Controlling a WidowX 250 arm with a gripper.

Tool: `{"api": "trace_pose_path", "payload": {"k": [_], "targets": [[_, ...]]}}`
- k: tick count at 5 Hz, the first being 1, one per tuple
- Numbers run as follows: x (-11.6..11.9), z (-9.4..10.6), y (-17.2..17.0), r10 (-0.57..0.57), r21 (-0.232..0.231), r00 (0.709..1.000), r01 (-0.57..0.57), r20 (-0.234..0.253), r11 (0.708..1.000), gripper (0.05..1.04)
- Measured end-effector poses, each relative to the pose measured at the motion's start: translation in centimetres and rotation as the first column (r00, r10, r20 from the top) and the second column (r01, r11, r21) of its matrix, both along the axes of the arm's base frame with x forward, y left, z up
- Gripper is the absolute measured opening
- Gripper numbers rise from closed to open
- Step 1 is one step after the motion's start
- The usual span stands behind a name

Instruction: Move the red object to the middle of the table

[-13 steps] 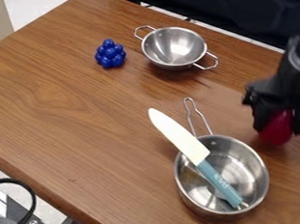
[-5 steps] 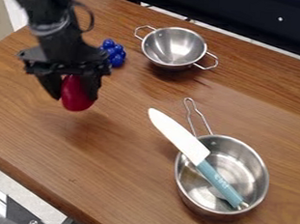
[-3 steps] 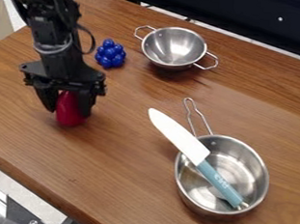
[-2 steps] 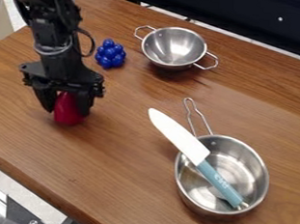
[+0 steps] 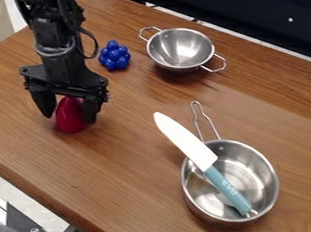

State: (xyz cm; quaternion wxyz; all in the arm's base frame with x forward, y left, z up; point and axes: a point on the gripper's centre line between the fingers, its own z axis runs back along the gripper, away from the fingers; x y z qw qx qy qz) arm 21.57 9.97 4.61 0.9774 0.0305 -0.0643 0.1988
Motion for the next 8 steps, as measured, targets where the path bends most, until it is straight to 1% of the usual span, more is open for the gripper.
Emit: {"api": "trace_pose_path", "payload": {"k": [1, 2, 3, 4, 5, 6, 7, 8], "targets": [[0.2, 1.2, -0.1, 0.001, 0.003, 0.999, -0.001, 0.044, 1.000, 0.994], [-0.3, 2.5, -0.8, 0.011, -0.043, 0.999, -0.009, 0.038, 0.999, 0.994], [0.1, 3.7, -2.0, 0.018, -0.064, 0.997, -0.013, 0.078, 0.998, 0.994], [1.1, 3.7, -3.5, 0.020, -0.068, 0.994, -0.012, 0.109, 0.998, 0.994], [2.1, 3.4, -4.7, 0.010, -0.076, 0.991, 0.000, 0.136, 0.997, 0.994], [2.5, 3.2, -5.4, 0.010, -0.073, 0.988, 0.002, 0.155, 0.997, 0.994], [2.5, 3.5, -5.4, 0.028, -0.082, 0.989, -0.016, 0.142, 0.996, 0.994], [2.9, 4.4, -4.9, 0.048, -0.086, 0.989, -0.036, 0.140, 0.996, 0.994]]}}
